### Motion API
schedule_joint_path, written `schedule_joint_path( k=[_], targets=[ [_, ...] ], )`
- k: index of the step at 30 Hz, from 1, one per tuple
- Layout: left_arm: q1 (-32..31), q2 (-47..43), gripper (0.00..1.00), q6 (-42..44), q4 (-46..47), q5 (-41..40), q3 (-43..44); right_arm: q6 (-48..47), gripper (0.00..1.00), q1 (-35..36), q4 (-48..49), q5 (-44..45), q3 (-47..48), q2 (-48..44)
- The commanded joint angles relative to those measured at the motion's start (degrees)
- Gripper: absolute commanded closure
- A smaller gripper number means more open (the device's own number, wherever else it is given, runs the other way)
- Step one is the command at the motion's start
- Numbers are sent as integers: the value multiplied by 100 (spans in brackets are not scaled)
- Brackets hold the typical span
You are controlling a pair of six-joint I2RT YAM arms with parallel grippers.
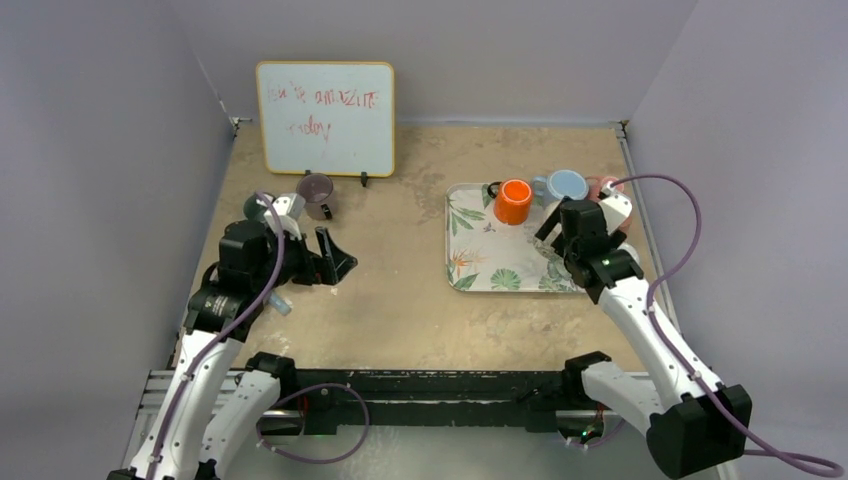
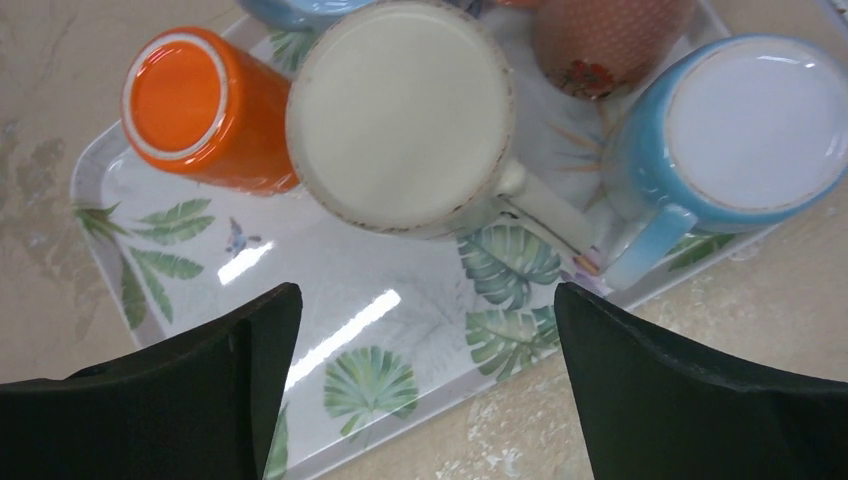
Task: Turn the mug right side up
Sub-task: Turn over the cup on the tray.
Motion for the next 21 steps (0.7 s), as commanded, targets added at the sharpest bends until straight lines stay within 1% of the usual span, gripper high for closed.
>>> schedule_joint_path(
  k=[1,6,8,11,14,17,18,21],
  targets=[
    [-13,-49,5,118,122,-99,53,19,1,-141,141,771,58,101],
    [-16,-45,5,127,89,-69,77,-103,1,-370,413,578,-47,265],
    [-16,-96,5,127,110,-49,61,-331,2,-573,769,218,-145,295],
    [-14,-152,5,151,157,56,45,-421,2,-918,1053,-378,-140,422],
    [-13,-147,5,154,151,81,51,-524,2,-1222,1176,-833,-54,618],
    [-16,-160,5,162,171,97,32,-540,1,-1520,1102,-1080,52,788],
    [-16,-144,5,158,184,122,28,-575,1,-1726,1122,-1277,35,790],
    [-16,-89,5,179,177,173,36,-693,1,-1999,1354,-1900,-154,683]
  ],
)
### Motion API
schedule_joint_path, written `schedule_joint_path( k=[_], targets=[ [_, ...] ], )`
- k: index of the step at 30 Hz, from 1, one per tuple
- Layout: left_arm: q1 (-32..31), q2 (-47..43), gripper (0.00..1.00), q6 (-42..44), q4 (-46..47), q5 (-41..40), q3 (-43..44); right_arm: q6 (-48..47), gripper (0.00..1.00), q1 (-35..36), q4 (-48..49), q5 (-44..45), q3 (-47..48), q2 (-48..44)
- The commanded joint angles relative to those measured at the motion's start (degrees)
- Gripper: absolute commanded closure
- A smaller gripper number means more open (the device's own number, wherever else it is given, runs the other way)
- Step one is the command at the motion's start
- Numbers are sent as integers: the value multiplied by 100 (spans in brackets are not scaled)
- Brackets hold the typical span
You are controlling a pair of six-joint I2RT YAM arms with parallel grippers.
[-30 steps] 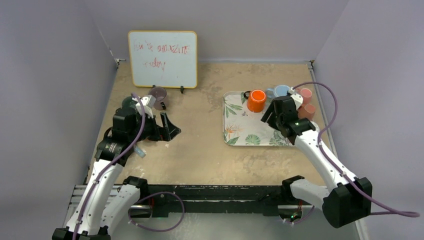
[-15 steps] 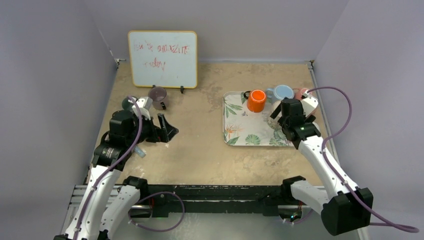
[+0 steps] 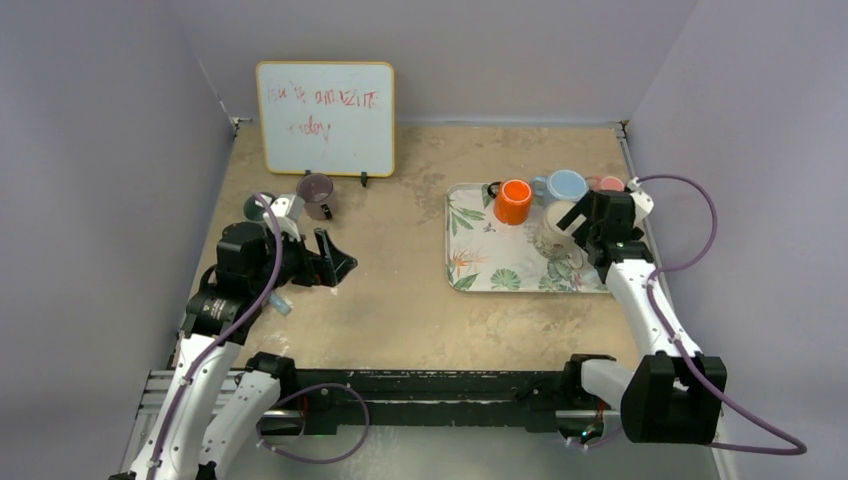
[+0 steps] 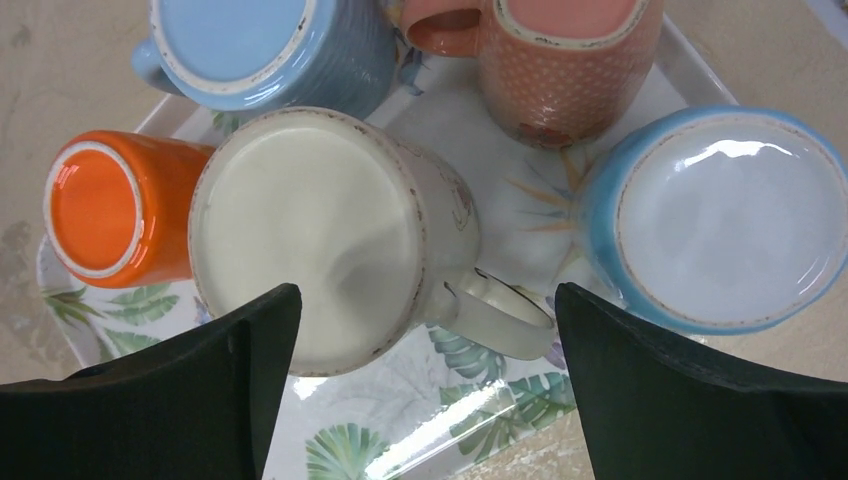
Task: Turn the mug right side up
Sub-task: Turn over the cup on the tray.
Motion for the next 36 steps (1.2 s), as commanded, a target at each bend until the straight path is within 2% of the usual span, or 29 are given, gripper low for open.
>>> schedule_joint_path(
  k=[1,9,22,29,36],
  targets=[
    [-14,36,5,145,163,134,38,-288,1,-424,488,-1097,-139,-176],
    [-15,92,5,149,135,60,61,-667,2,-481,348,-2469,-191,-239],
    [-16,60,5,110,91,-114,47,-1285,10,-481,-118,-3372,-263,-290],
    [-14,51,5,101,82,-123,62,-1235,25,-481,-374,-2451,-33,-140],
    [-15,53,5,110,113,-37,43,-1301,33,-475,-179,-2048,-169,-171]
  ],
)
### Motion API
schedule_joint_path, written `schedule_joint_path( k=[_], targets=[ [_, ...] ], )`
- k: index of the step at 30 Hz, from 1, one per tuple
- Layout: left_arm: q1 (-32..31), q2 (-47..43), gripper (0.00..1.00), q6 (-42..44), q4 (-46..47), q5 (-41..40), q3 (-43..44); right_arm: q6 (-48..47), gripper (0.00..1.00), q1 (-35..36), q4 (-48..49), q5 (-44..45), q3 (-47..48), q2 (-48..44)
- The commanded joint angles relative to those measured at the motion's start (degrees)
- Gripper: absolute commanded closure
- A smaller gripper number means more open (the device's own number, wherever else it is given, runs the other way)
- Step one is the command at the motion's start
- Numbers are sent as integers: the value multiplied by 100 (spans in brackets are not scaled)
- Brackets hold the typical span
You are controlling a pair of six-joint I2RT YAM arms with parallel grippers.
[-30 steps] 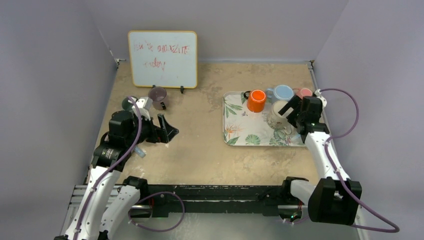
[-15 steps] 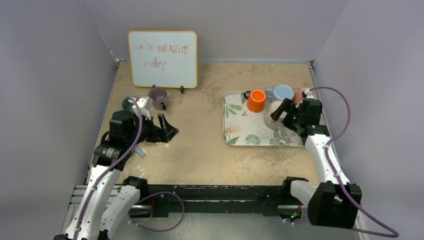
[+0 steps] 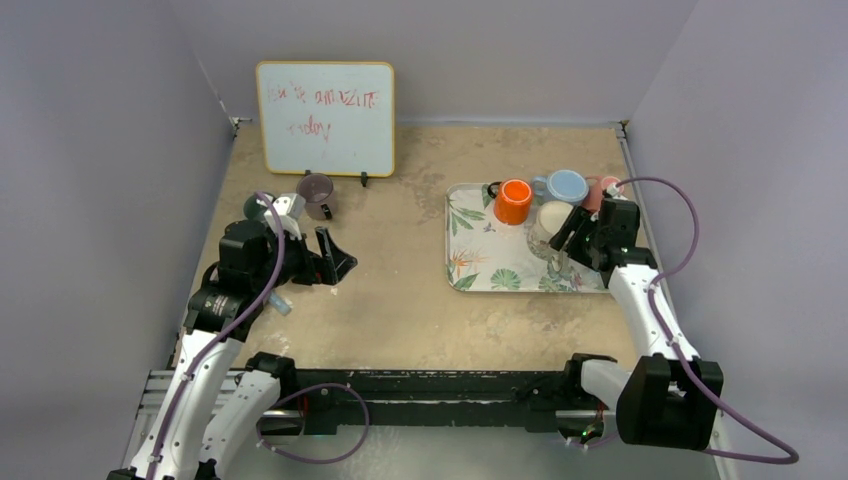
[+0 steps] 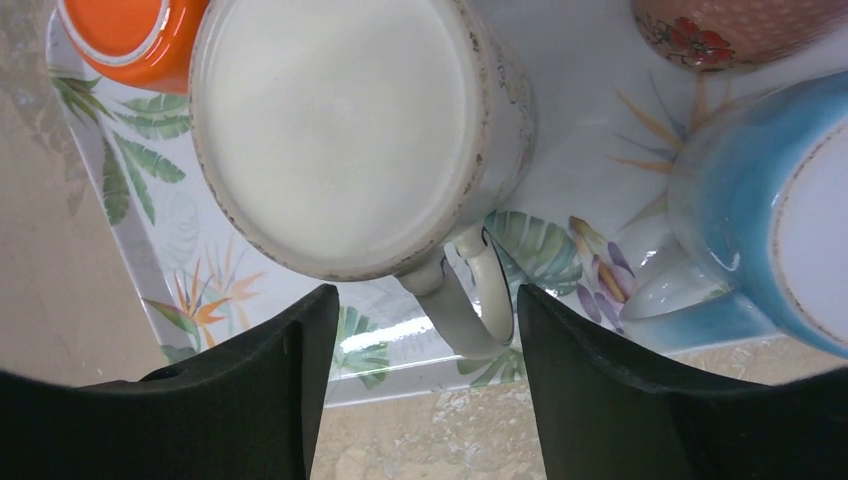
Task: Turn the mug right side up
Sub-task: Turn over the cup on the tray.
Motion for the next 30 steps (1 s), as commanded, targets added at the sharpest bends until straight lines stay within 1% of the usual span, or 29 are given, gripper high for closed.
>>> schedule_joint_path(
  k=[1,6,10,17,21,24,27,28,30],
  targets=[
    [-16,-13,5,110,125,49,39,-166,34,-2,109,313,83,-33],
    [-13,-46,5,105,92,52,79,-358,41,2,95,404,183,243],
    [-16,-124,5,84,125,15,46,-339,44,19,190,409,196,394],
    [-14,-68,5,92,109,61,59,-433,45,165,408,484,96,639],
    [-14,-106,5,92,126,72,54,-536,45,469,259,925,310,871],
    [-10,-115,5,101,134,89,47,-510,46,529,213,1130,380,932],
    [-16,-108,5,101,126,90,54,-468,49,530,300,1175,361,973],
    [-16,-102,5,101,126,95,54,-467,51,679,293,1235,379,997],
    [-15,-82,5,101,126,104,53,-491,56,760,276,1345,399,1038]
  ],
)
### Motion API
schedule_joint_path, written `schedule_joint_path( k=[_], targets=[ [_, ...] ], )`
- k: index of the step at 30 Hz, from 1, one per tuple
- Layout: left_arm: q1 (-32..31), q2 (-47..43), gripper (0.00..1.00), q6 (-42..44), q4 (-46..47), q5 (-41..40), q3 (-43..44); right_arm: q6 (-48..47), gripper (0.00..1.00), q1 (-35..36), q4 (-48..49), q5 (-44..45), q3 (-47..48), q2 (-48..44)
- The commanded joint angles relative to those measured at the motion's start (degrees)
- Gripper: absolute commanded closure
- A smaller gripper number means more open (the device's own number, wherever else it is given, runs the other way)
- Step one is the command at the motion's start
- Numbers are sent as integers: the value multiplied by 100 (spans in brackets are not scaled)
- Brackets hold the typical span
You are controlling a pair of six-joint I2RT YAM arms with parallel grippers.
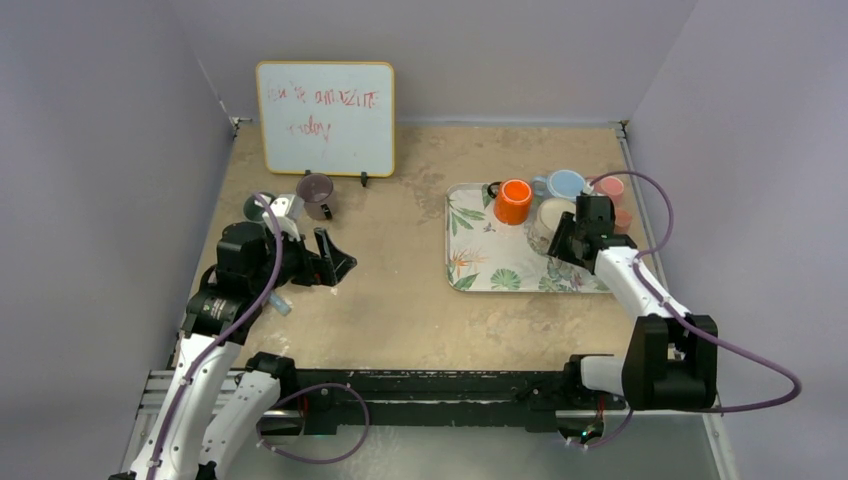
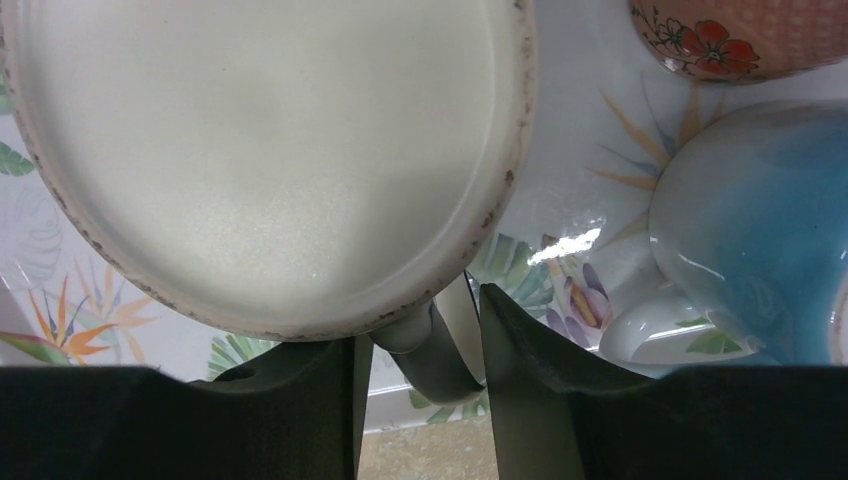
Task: Turn the mug right side up
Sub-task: Turn over the cup on the tray.
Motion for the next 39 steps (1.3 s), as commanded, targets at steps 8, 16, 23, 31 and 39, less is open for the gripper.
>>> schedule_joint_path(
  k=[8,16,23,31,39],
  targets=[
    [-14,-32,5,101,150,135,34,-169,65,296,186,689,228,-14],
    [-16,-56,5,110,145,126,44,-125,89,421,199,771,173,-217],
    [-11,6,5,93,142,117,46,-83,100,463,-47,722,165,-673],
    [-16,23,5,92,132,123,54,172,100,538,-271,308,187,-1322],
    [-14,39,6,77,140,96,51,480,100,585,-454,-272,217,-1883]
  ],
)
